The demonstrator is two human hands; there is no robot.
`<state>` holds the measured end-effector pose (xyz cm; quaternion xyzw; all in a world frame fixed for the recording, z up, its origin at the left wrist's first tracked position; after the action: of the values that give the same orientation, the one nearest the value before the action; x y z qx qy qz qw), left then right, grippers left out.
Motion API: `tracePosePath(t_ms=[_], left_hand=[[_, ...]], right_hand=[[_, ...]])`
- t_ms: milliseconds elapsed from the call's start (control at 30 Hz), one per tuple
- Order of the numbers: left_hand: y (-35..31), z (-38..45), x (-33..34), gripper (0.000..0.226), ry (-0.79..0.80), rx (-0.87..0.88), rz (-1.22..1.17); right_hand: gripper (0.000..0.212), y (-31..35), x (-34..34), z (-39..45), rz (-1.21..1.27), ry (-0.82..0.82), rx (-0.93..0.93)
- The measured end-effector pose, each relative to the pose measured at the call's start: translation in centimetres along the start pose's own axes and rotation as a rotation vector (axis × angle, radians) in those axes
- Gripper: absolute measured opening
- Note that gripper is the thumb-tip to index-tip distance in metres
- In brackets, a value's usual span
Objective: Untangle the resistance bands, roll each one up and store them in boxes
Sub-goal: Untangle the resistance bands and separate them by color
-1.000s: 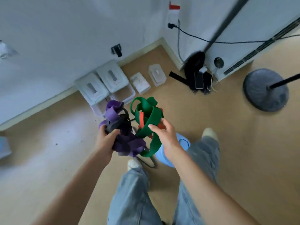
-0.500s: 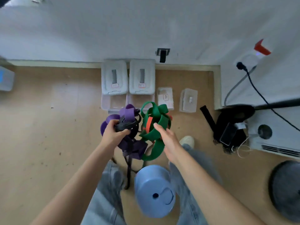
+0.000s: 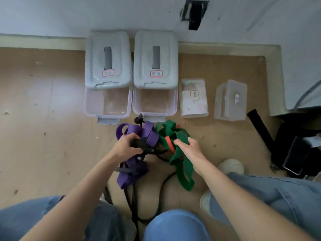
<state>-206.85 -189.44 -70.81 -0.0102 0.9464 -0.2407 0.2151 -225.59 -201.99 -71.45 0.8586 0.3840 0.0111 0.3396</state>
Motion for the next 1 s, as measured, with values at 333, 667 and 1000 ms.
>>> tracePosePath(t_ms=[333, 667, 1000], left_hand=[[2.2, 9.0, 1.8, 0.027, -0.141, 0.127, -0.028], [2.3, 3.8, 4.8, 0.042, -0.08, 0.112, 0.176], [4.7, 5.5, 5.0, 0.038, -0.248, -0.017, -0.294]], right_hand=[[0.064, 1.2, 2.0, 9.2, -0.443, -0.217, -0.388], [0.043, -2.6, 0.8, 3.9, -0.687, 0.045, -0.36], [0.025, -5.2, 1.6, 4.4, -0.426, 0.051, -0.253]])
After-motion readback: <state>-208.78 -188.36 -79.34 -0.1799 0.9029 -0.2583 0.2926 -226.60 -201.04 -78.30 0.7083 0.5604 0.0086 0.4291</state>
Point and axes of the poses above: each hand's wrist, its own z-axis towards the middle knuckle, its own x-axis out of the palm, y = z × x, the point moved 7 cm from there along z, towards the middle knuckle, and after that the axes turned 9 degrees about -x, right-handed, at the moved point
